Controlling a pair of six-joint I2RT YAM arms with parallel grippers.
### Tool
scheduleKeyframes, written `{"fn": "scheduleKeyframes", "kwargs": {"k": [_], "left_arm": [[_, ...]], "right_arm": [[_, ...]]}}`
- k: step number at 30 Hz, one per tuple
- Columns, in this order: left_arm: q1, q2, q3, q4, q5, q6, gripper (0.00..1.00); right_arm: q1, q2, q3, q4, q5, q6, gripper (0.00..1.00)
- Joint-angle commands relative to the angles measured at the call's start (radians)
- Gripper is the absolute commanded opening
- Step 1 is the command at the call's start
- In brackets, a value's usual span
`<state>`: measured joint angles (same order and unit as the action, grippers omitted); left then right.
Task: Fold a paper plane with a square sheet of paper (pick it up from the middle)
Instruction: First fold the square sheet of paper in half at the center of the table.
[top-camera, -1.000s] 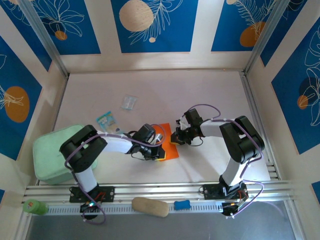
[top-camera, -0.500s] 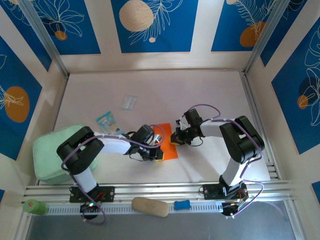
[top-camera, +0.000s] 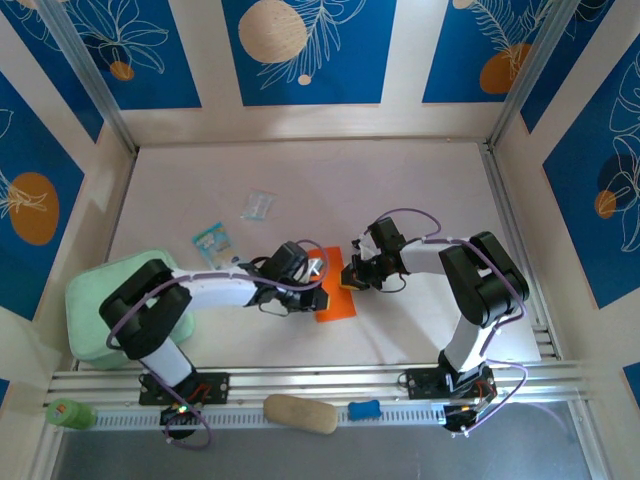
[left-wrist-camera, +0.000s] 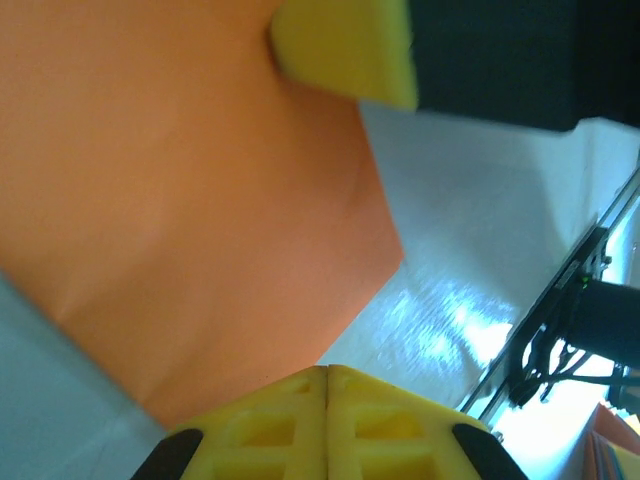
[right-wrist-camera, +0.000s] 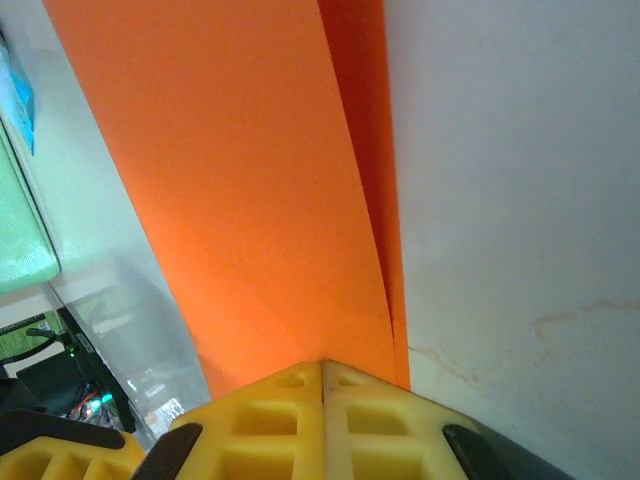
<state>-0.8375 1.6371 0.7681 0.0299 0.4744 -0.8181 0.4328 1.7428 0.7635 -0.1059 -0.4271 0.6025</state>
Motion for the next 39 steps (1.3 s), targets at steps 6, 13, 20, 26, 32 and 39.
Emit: {"fn": "scheduleKeyframes", "kwargs": {"k": [6,13,20,26,32,39], "left_arm": [[0.032,0.113,0.047,0.011,0.024,-0.025,0.07],[0.031,0.12,-0.067,0.096,0.068,-0.077,0.08],[0.031,0.105,-0.092,0.111,0.09,-0.066,0.08],[0.028,0.077,-0.096,0.07,0.069,-0.048,0.08],[0.028,0.027,-0.101,0.034,0.036,-0.029,0.07],[0.027,-0.017,-0.085,0.057,0.037,-0.038,0.07]], "right_arm": [[-0.001,0.018,-0.027,-0.089,0.076,0.002,0.04],[-0.002,0.019,-0.029,-0.089,0.076,0.002,0.04],[-0.002,0.025,-0.027,-0.088,0.077,0.005,0.04],[-0.001,0.021,-0.029,-0.086,0.077,0.005,0.04],[0.0,0.017,-0.03,-0.087,0.077,0.005,0.04],[0.001,0.011,-0.033,-0.086,0.078,0.007,0.03]]}}
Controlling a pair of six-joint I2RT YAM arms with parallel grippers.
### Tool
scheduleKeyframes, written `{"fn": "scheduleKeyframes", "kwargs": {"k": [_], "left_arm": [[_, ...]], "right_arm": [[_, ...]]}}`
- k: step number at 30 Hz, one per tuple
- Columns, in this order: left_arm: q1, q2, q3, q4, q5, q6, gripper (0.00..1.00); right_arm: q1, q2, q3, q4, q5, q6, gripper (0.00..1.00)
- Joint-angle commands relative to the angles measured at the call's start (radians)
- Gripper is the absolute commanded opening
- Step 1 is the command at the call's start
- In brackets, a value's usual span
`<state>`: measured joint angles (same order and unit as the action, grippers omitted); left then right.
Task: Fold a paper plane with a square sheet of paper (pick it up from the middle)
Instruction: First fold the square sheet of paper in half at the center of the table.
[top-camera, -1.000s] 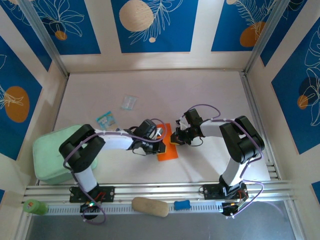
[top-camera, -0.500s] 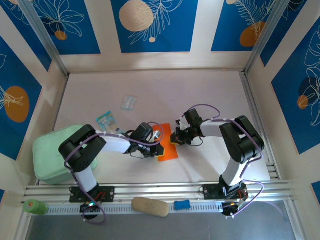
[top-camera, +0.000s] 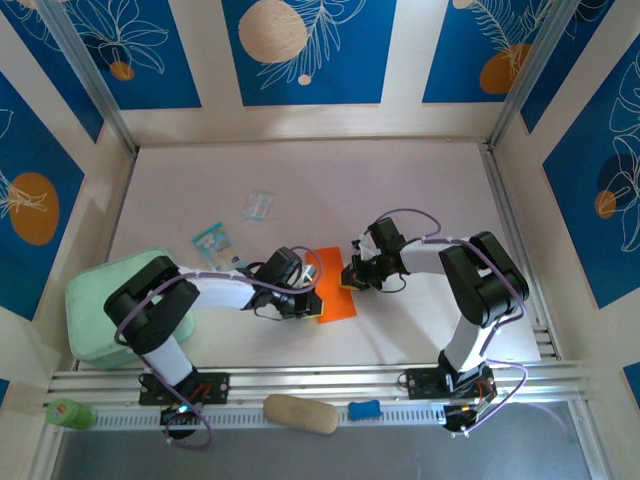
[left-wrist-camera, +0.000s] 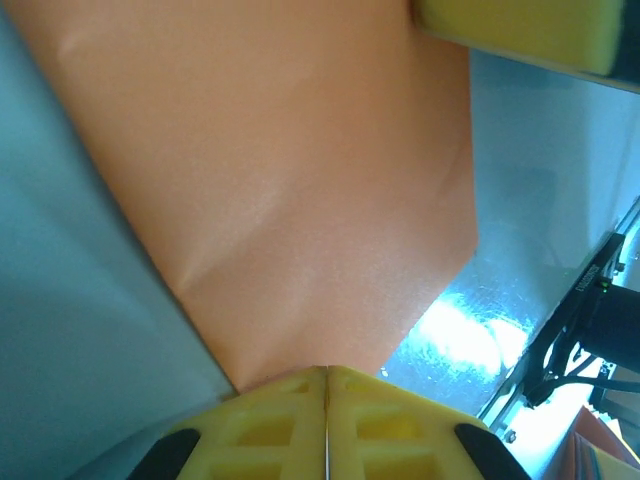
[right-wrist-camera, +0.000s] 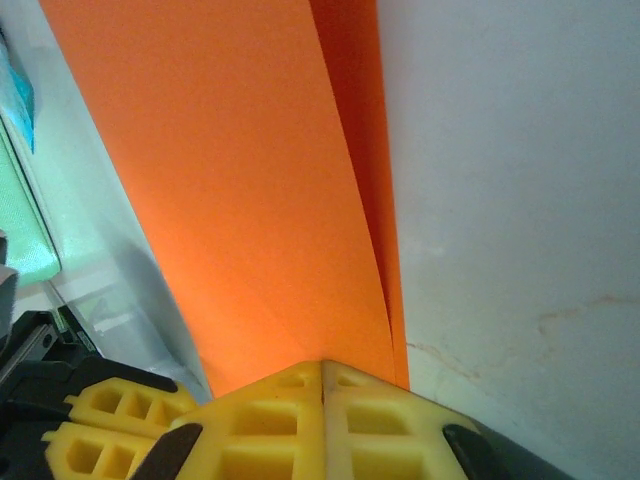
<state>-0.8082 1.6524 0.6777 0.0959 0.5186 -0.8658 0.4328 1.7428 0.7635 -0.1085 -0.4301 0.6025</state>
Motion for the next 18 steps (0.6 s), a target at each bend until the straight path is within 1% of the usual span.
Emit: {"fn": "scheduleKeyframes", "kwargs": {"k": [1,6,9,12,15,18], "left_arm": [[-0.002,-0.036,0.012,-0.007,-0.007,0.01,0.07],[-0.003,-0.016,0.064,-0.013,-0.005,0.019,0.08],[-0.003,0.028,0.087,-0.03,-0.021,0.033,0.08],[-0.002,0.087,0.101,-0.038,0.003,0.033,0.08],[-0.002,0.107,0.077,-0.056,0.02,0.036,0.08],[-0.004,0.085,0.028,-0.066,0.034,0.046,0.08]], "right_arm": [[0.002,0.011,-0.035,-0.083,0.082,0.006,0.04],[0.001,0.009,-0.032,-0.088,0.083,0.005,0.04],[0.001,0.01,-0.032,-0.087,0.083,0.005,0.04],[0.001,0.013,-0.031,-0.087,0.083,0.005,0.04],[0.001,0.014,-0.033,-0.085,0.083,0.005,0.03],[0.001,0.014,-0.035,-0.083,0.084,0.006,0.04]]}}
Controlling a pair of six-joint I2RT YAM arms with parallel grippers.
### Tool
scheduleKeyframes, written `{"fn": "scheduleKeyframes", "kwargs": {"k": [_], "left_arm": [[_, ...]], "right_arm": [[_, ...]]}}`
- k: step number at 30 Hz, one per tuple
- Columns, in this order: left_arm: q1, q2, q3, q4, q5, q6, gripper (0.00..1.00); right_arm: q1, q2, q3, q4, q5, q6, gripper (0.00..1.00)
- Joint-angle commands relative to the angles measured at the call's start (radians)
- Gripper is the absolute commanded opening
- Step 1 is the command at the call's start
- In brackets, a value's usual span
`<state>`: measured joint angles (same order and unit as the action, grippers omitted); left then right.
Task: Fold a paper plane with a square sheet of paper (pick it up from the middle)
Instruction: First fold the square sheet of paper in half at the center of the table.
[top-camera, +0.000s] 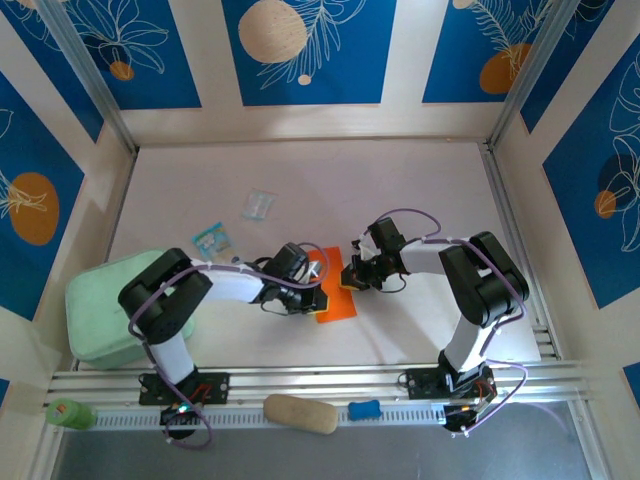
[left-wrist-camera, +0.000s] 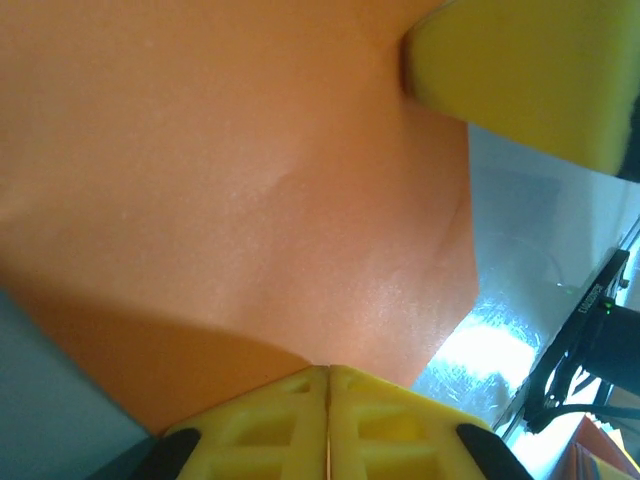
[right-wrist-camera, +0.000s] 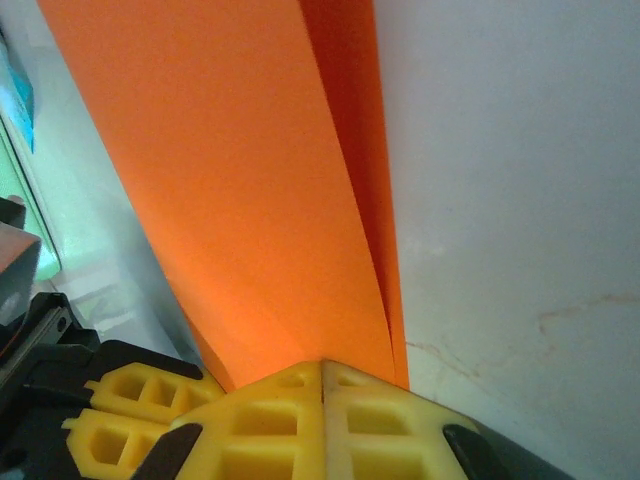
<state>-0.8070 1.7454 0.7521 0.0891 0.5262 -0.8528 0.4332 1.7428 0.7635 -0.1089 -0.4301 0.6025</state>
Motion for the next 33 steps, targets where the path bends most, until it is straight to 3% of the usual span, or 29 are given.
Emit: {"fn": "scheduleKeyframes", "kwargs": {"k": [1,9,21,27,33], "left_arm": [[-0.004,-0.023,-0.064,-0.061,0.034,0.041,0.08],[-0.05,-0.091,-0.063,-0.242,-0.024,0.189,0.09],[-0.049,-0.185,-0.016,-0.287,-0.111,0.222,0.1],[0.078,-0.094,0.026,-0.096,-0.016,0.124,0.1],[0.091,0.021,0.089,-0.065,-0.018,0.104,0.1]], "right_arm": [[0.001,0.014,-0.035,-0.083,0.085,0.008,0.04],[0.001,0.015,-0.027,-0.094,0.086,0.003,0.04],[0.002,0.015,-0.026,-0.098,0.088,0.007,0.04],[0.006,0.018,-0.029,-0.092,0.091,0.01,0.04],[0.007,0.012,-0.029,-0.097,0.094,0.009,0.04]]}}
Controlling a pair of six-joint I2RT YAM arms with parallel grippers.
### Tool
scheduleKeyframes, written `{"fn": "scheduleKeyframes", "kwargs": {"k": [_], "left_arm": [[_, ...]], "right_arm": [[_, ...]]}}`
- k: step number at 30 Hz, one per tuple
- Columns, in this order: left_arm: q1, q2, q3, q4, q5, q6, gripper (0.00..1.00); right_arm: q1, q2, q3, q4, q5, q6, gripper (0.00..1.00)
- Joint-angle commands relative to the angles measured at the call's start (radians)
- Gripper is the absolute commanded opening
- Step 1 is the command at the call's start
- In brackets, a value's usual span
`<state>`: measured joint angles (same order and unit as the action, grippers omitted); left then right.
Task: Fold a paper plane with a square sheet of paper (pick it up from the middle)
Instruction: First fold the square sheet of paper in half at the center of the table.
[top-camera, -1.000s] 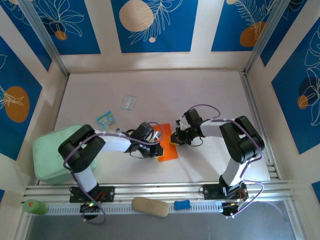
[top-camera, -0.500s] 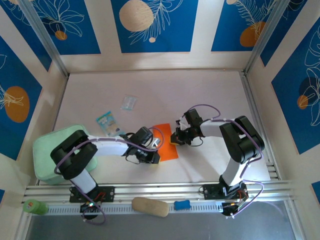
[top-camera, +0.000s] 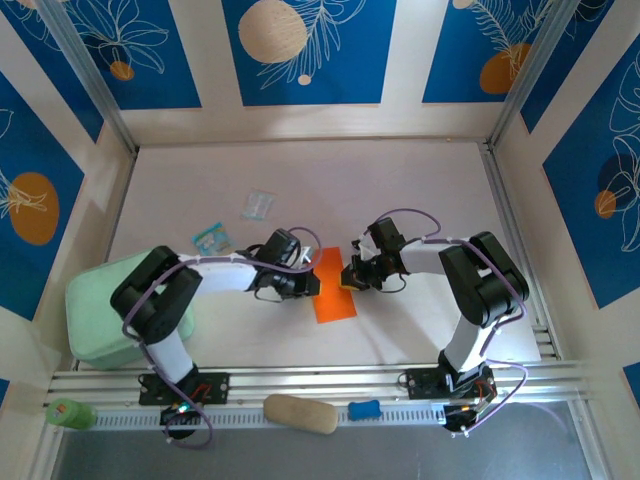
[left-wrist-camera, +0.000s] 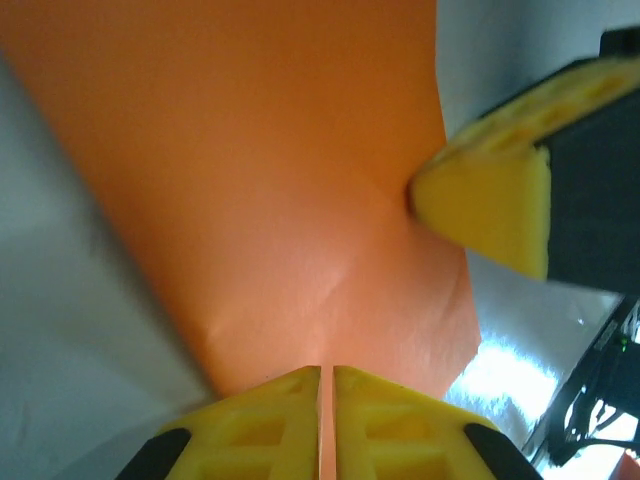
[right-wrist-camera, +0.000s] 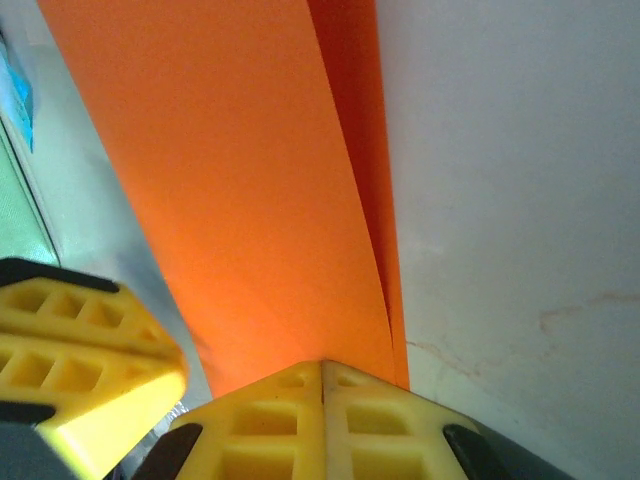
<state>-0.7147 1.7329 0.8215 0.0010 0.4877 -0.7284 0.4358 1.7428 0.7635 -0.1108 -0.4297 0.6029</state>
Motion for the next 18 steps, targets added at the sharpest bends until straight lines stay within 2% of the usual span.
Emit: {"fn": "scheduleKeyframes", "kwargs": {"k": [1,9,18], "left_arm": [[0.0,0.043,0.013,0.011,0.014,-0.02,0.1],[0.003,0.034,-0.096,-0.005,-0.012,-0.008,0.1],[0.051,0.041,0.051,0.002,0.051,-0.002,0.11]], "right_arm": [[0.004,0.012,-0.03,-0.097,0.092,0.008,0.04],[0.003,0.016,-0.027,-0.093,0.088,0.006,0.04],[0.003,0.009,-0.025,-0.104,0.092,0.003,0.04]]}}
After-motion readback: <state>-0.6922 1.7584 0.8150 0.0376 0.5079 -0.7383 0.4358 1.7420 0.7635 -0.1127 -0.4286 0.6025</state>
